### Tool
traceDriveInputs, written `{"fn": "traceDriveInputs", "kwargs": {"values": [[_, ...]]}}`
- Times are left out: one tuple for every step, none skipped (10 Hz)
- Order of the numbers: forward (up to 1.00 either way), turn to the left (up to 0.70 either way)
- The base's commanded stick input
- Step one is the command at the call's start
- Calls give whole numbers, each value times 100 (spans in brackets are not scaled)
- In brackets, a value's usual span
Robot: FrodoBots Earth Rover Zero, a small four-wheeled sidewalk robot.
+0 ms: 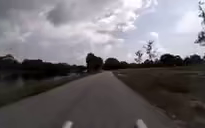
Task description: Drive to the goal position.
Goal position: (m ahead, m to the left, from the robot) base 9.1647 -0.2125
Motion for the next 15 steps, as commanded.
{"fn": "traceDriveInputs", "kwargs": {"values": [[85,0],[85,-15],[85,-34],[85,-30],[85,-27],[85,-23],[85,-20],[85,-16],[85,-13],[85,-9],[85,-6],[85,-2],[85,0],[85,0],[85,0]]}}
